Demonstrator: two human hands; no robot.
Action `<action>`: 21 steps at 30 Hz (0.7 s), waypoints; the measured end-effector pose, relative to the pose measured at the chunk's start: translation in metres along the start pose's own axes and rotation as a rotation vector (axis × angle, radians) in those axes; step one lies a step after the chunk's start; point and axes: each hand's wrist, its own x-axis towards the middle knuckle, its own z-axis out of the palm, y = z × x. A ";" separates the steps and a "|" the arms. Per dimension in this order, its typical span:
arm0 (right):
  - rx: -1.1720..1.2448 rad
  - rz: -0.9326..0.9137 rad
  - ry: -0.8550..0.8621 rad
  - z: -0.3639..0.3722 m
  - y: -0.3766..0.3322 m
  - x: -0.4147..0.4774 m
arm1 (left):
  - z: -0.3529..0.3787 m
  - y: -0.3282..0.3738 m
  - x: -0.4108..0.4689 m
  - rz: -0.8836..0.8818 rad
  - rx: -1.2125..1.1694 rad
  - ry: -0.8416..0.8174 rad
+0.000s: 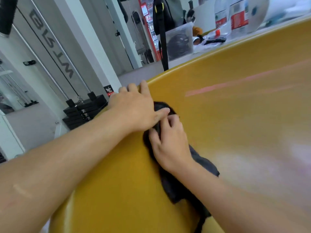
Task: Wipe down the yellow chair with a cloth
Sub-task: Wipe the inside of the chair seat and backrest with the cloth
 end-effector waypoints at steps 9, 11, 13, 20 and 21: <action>-0.465 0.050 -0.127 -0.042 0.097 -0.017 | 0.007 -0.001 -0.007 0.050 0.175 0.019; -0.539 0.337 -0.055 -0.065 0.130 -0.002 | 0.007 -0.002 -0.007 0.054 0.171 0.021; -0.408 0.521 0.008 -0.065 0.122 -0.010 | 0.005 0.002 -0.006 0.024 0.131 0.008; 0.091 -0.270 -0.398 -0.032 -0.019 -0.082 | 0.009 0.005 -0.008 0.009 0.144 0.020; 0.004 -0.298 -0.407 -0.039 0.001 -0.078 | 0.009 0.004 -0.009 0.013 0.156 0.020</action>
